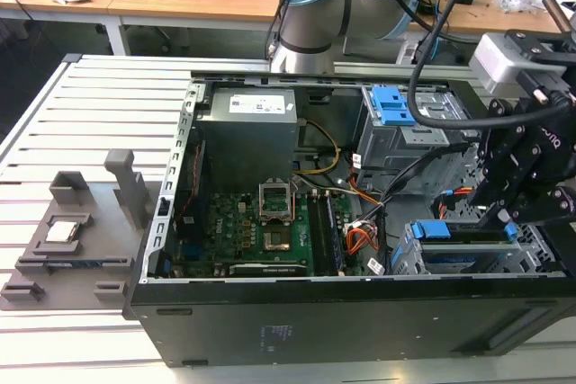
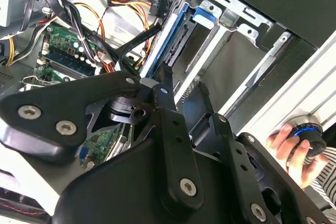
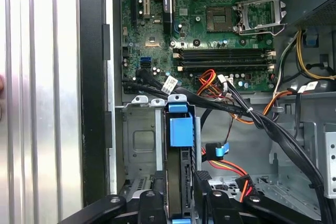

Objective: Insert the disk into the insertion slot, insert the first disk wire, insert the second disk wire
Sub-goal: 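Insert the first disk wire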

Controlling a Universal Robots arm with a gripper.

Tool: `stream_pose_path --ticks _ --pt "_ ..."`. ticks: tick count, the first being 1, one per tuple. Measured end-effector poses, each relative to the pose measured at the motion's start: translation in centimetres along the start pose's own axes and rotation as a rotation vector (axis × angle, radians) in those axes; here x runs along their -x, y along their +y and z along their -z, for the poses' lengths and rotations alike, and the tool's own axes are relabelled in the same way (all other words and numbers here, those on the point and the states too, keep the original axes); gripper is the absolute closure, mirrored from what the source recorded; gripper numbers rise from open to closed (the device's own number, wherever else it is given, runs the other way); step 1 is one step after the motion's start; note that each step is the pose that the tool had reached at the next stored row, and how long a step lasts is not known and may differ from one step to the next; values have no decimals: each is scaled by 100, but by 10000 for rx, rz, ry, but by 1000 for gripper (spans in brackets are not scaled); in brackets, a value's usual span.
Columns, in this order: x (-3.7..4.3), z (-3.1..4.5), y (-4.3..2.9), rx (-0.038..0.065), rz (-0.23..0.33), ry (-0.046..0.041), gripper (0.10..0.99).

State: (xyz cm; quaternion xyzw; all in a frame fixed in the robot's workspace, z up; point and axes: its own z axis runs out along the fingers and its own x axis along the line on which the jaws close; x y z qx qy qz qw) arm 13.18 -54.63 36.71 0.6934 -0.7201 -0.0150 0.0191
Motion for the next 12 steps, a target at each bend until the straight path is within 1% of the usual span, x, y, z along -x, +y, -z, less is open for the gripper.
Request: stream_pose_path --ticks 4,6,8,10,12 --pt "24 1 -25 0 7 -1 725" --pt "52 3 -72 0 24 1 725" --pt "67 5 -97 0 38 2 725" --pt "94 8 -150 0 68 3 725" --pt "108 9 -178 0 85 4 725"
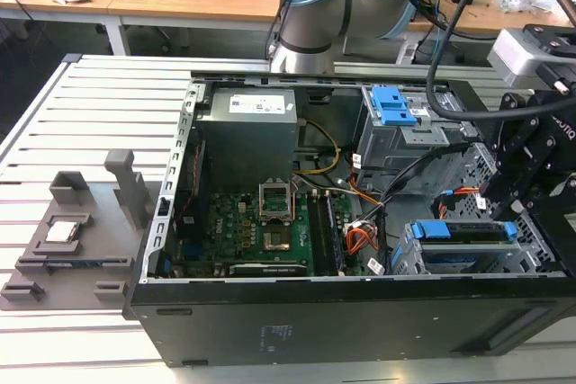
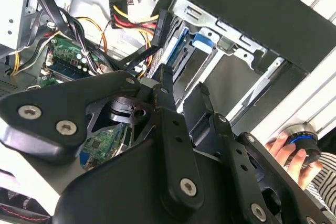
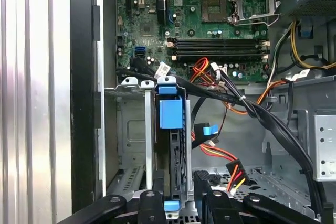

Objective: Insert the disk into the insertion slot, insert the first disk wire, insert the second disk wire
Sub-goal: 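Insert the first disk wire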

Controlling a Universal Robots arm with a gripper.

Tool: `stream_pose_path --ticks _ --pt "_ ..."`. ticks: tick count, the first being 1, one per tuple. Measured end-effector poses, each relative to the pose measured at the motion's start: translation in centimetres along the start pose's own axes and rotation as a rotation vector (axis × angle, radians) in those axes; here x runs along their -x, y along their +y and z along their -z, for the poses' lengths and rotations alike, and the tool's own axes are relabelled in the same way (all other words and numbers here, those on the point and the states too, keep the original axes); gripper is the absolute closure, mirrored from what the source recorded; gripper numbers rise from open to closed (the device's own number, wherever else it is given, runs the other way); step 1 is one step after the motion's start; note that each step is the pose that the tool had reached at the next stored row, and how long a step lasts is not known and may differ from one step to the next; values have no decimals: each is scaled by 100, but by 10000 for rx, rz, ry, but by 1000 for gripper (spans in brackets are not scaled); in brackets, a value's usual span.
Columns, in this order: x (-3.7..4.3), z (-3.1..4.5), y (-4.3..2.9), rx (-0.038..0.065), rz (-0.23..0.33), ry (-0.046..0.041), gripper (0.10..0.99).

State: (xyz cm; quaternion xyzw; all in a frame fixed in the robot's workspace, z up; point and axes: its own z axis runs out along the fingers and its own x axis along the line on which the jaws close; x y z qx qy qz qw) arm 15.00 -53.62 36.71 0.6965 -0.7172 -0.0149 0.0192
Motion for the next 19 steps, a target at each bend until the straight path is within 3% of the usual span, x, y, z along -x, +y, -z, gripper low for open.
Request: stream_pose_path --ticks 5,11,14,17,19 --pt "40 5 -99 -1 57 2 725" --pt "48 6 -134 -1 161 8 725" --pt "47 4 -138 -6 918 44 725" --pt "114 4 -138 -8 1229 61 725" --pt "205 2 -135 -9 1375 77 725"
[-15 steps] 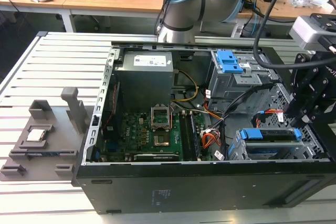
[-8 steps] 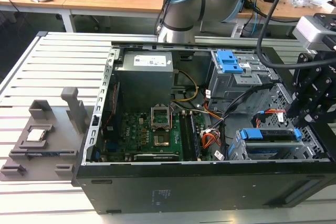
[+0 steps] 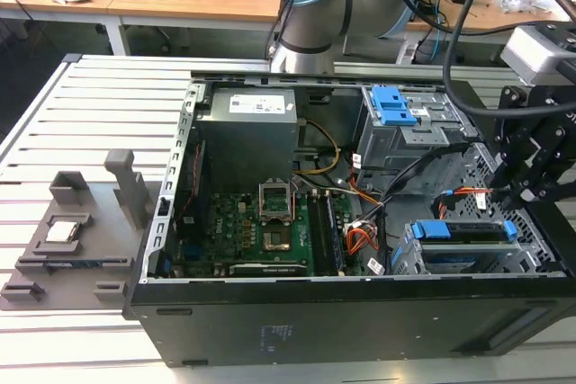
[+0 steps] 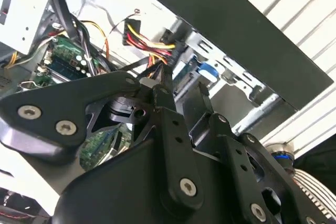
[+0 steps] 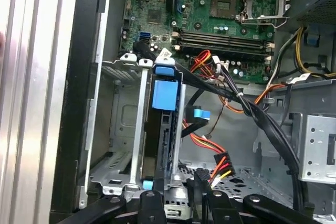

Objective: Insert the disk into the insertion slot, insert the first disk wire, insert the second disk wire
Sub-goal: 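Insert the first disk wire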

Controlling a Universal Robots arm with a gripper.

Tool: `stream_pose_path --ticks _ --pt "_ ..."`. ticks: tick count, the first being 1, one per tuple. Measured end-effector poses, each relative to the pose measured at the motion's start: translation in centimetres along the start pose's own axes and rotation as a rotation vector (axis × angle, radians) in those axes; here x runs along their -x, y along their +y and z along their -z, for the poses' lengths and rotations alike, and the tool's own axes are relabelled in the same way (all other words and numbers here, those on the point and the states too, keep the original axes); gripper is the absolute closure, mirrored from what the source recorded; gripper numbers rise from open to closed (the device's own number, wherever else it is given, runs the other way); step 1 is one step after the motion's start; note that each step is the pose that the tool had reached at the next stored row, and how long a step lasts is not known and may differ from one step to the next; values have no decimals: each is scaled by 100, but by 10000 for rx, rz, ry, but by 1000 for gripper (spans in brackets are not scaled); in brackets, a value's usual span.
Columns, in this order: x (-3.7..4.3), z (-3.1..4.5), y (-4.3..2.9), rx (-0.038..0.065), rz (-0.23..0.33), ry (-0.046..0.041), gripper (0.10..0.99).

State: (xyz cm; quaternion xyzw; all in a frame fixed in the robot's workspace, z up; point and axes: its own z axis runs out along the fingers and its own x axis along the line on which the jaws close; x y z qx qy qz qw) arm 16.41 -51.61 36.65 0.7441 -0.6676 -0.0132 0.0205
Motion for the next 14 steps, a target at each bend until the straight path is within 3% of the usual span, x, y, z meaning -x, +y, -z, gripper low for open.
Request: stream_pose_path --ticks 1,3,4,5,6,11,14 --pt "58 -3 -7 1 113 23 725" --pt "102 -9 -12 2 229 45 725" --pt "138 -25 -16 8 432 121 725" --pt "141 -39 -18 14 824 226 725" --pt "141 -44 -19 14 1042 266 725" --pt "149 -83 -32 16 1594 367 725" --pt "149 -98 -55 40 1685 506 725"
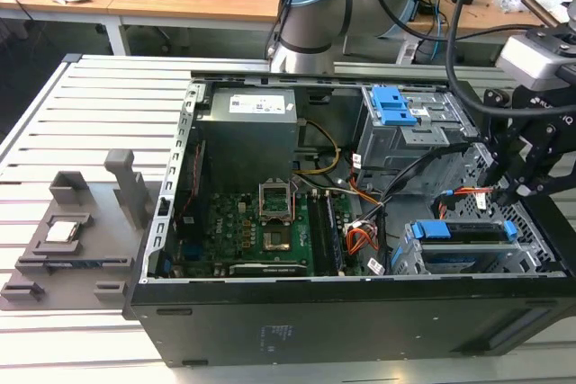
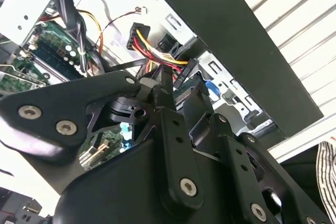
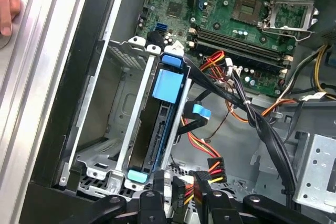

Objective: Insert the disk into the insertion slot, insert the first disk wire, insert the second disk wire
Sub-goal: 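Insert the first disk wire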

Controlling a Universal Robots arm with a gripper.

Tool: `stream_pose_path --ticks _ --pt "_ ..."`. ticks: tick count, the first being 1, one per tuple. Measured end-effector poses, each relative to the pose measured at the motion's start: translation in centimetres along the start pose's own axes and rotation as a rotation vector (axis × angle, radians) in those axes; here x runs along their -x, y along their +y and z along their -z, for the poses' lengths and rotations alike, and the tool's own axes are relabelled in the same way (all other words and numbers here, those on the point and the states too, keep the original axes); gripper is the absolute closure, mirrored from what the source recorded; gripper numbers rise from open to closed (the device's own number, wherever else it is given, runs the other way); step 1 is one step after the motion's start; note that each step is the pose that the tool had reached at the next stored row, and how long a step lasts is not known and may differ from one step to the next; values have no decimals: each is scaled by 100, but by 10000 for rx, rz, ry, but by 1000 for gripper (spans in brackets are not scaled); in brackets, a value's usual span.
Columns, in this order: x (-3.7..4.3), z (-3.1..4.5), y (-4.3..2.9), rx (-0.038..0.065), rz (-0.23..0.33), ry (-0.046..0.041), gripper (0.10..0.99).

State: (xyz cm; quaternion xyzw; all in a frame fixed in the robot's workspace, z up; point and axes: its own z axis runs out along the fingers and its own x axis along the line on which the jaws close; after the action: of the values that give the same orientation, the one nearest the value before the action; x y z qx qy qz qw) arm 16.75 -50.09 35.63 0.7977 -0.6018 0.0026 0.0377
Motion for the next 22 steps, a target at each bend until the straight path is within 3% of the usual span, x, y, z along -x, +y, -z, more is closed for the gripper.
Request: stream_pose_path --ticks 3,14,15,18,22 --pt "0 -15 -41 69 -104 218 725" --pt "22 -30 -50 85 -250 232 725" --pt "22 -29 -50 85 -250 232 741" --pt "22 -30 -50 85 -250 231 918" --pt "22 -30 -50 85 -250 231 918"
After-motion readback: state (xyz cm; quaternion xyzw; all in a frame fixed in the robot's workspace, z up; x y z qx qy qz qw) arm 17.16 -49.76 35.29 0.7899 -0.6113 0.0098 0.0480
